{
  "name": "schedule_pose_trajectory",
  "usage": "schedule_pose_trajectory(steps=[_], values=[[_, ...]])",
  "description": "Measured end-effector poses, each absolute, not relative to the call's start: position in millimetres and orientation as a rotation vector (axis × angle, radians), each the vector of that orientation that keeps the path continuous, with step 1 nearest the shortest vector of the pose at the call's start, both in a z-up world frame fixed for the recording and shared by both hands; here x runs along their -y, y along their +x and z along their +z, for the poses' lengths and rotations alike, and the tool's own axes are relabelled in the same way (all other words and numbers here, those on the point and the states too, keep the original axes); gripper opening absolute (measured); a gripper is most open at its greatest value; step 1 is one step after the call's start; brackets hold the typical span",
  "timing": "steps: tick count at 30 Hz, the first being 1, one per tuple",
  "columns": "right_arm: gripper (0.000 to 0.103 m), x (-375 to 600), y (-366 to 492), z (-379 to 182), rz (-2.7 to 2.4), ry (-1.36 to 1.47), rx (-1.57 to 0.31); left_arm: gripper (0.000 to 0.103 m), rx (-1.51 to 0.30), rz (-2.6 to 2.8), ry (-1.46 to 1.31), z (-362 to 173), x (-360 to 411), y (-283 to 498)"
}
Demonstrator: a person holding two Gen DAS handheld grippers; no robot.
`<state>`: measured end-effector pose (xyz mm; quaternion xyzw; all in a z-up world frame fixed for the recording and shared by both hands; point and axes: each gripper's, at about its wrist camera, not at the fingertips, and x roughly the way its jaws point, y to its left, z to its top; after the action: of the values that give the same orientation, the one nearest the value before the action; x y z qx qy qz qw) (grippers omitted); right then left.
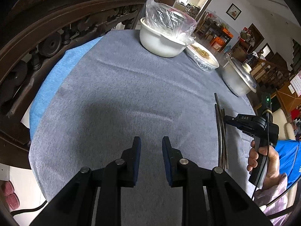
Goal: Organize utensils
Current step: 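Grasp another chopstick with the right gripper while the left gripper approaches the chopsticks, then close the left gripper on a dark chopstick on the cloth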
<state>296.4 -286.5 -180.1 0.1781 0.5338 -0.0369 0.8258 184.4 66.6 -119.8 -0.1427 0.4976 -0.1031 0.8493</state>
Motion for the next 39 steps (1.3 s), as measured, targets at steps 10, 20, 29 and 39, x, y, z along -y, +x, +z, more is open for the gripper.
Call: schedule_pose_trajectory(steps=[10,20,29,39], values=[[0.007,321.9,296.6,-176.8,-0.182,0.258,-1.148,0.023,-1.055,-0.244,-0.238,-116.4,-51.5,206.5],[0.011,335.7,310.7,-179.1,-0.133,0.334,-1.193,0.023,-1.192,-0.491,-0.125,-113.2,43.6,304.3],[0.009,345.1,299.4,-178.5,-0.070,0.129,-1.236,0.031,-1.318,-0.580,-0.050,-132.0,142.1,360.8],[0.009,364.6,282.0,-176.6,0.019,0.168,-1.236,0.031,-1.447,-0.523,-0.029,-169.7,210.2,402.1]])
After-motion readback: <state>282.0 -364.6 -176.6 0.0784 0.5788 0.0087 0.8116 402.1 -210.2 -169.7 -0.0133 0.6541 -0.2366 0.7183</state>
